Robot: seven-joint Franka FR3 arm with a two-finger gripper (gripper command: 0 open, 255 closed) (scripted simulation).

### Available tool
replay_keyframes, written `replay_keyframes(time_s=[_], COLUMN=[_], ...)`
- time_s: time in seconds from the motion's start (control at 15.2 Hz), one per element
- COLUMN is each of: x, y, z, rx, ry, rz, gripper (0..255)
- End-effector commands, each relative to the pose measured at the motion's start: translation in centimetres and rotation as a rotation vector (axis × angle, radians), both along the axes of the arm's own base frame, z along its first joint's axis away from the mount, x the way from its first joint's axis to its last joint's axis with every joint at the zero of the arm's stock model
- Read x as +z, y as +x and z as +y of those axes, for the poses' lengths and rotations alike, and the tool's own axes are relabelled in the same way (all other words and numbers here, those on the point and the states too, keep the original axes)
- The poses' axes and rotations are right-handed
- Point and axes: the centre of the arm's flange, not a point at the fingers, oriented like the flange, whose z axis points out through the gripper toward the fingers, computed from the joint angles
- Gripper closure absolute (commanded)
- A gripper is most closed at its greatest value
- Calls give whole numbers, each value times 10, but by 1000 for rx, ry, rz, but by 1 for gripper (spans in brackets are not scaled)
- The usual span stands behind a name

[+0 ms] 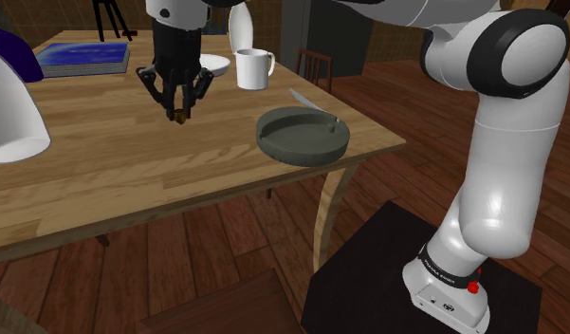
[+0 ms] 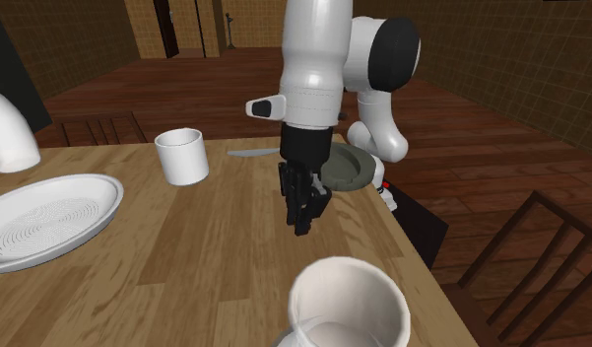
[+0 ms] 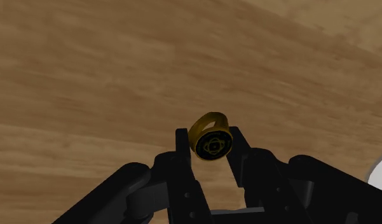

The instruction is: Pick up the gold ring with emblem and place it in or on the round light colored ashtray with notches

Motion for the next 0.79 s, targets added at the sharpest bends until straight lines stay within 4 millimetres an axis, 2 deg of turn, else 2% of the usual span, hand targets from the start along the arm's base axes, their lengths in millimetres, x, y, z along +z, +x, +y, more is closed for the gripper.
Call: replay_keyframes(time_s=[0.0,0.73], x=[10,68], y=[0,0], z=[-1,-1], rx=[0,0], ry=[0,0], rz=[0,0], gripper=[255,255])
